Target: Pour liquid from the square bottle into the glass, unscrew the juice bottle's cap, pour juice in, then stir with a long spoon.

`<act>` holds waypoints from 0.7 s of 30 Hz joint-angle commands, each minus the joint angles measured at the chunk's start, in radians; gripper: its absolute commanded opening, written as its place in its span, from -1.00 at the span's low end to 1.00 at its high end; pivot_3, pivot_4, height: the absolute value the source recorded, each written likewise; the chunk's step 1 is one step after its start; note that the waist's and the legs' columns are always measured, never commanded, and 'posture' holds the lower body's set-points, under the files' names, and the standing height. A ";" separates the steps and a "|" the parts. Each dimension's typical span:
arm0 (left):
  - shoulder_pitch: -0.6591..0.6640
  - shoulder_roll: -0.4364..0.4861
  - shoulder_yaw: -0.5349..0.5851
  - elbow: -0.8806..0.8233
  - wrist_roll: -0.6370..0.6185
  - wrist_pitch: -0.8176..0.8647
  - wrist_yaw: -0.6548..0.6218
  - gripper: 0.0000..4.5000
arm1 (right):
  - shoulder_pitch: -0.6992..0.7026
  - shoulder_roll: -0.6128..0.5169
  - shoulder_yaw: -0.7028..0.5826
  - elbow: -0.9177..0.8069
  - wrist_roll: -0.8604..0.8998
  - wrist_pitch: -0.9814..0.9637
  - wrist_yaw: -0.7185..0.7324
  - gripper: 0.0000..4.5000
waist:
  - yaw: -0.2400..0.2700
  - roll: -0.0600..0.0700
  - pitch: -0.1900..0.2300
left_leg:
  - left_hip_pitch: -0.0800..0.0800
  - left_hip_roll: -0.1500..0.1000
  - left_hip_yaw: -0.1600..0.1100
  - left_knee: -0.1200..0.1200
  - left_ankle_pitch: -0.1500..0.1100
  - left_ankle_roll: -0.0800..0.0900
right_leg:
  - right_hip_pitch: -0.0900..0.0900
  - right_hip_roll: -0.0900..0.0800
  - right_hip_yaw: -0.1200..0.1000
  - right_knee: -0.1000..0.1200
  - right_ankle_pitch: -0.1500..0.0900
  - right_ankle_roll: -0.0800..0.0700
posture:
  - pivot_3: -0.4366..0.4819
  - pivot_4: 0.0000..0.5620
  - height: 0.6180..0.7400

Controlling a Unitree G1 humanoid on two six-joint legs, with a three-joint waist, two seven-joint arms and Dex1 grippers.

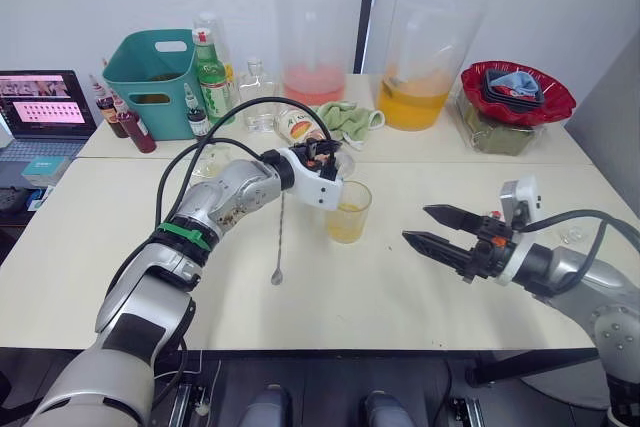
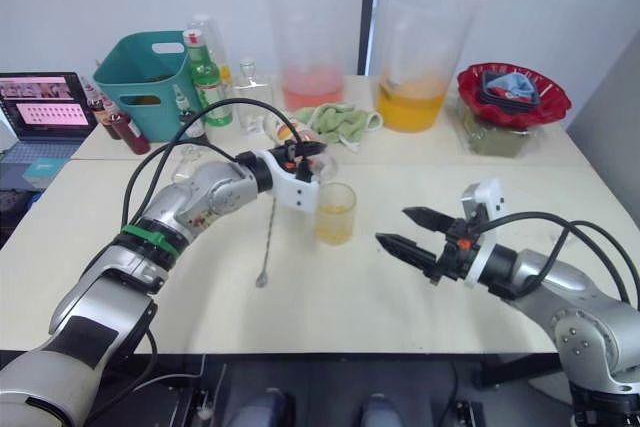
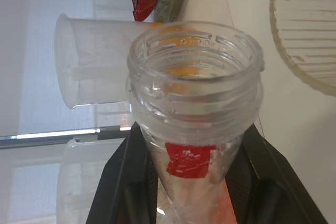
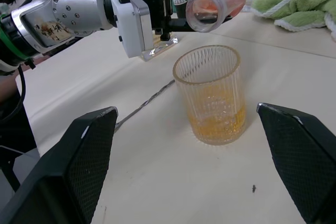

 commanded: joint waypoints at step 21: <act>-0.058 0.018 -0.020 -0.041 0.106 -0.015 0.112 -0.44 | -0.031 0.012 0.008 -0.026 -0.008 -0.026 -0.004 0.99 | 0.000 0.000 0.000 | 0.000 0.000 0.000 0.001 0.000 0.000 | 0.000 0.000 0.000 0.008 0.000 0.000 | -0.05 -0.47 1.00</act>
